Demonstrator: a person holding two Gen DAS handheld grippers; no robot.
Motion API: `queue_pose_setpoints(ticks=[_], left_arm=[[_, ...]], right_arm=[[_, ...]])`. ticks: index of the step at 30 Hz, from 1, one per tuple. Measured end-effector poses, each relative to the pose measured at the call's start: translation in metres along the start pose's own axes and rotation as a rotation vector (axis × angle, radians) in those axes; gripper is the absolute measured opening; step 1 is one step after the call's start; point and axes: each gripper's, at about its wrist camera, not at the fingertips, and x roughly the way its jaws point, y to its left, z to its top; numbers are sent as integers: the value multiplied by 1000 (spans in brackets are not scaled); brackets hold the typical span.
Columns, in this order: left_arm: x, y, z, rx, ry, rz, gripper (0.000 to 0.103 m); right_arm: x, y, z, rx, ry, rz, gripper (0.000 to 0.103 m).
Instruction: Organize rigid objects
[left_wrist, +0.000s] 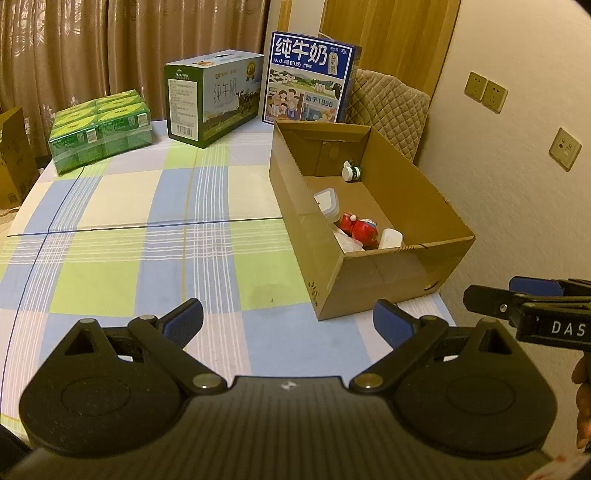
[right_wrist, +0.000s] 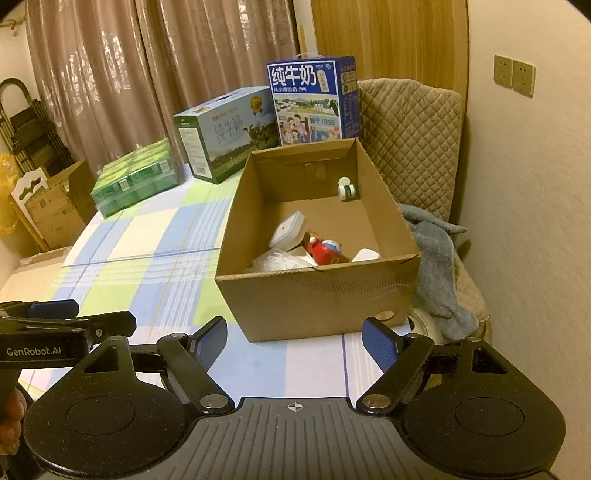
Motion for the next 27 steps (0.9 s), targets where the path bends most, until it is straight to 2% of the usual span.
queue_pose_setpoints(ticks=[27], left_arm=[[3, -3, 0, -1, 6, 1, 97]], right_arm=[[-2, -2, 3, 4, -3, -1, 77]])
